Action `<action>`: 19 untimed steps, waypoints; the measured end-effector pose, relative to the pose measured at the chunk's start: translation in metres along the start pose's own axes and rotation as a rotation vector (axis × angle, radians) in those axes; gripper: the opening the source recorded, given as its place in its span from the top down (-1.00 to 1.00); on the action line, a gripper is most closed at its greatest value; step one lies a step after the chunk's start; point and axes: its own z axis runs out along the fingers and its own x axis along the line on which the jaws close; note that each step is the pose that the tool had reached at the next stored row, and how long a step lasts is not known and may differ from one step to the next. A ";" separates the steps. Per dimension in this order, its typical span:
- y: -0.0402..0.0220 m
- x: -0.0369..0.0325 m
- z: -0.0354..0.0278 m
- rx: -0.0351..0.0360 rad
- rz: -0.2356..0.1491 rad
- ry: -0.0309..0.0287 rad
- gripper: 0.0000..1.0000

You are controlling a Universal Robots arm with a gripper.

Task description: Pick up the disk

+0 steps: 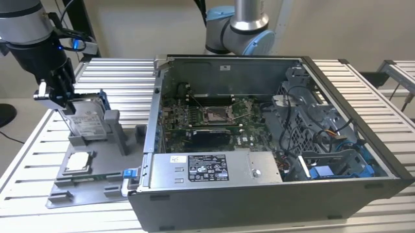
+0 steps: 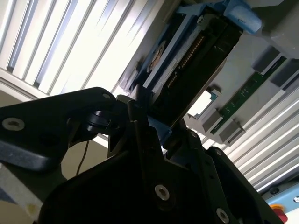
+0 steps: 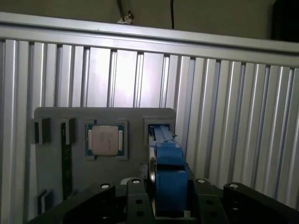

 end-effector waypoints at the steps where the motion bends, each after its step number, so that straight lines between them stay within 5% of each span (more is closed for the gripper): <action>1: 0.0000 -0.0001 -0.0025 -0.0001 0.001 0.0001 1.00; 19: 0.0003 -0.0029 -0.0550 0.0009 0.019 0.0000 1.00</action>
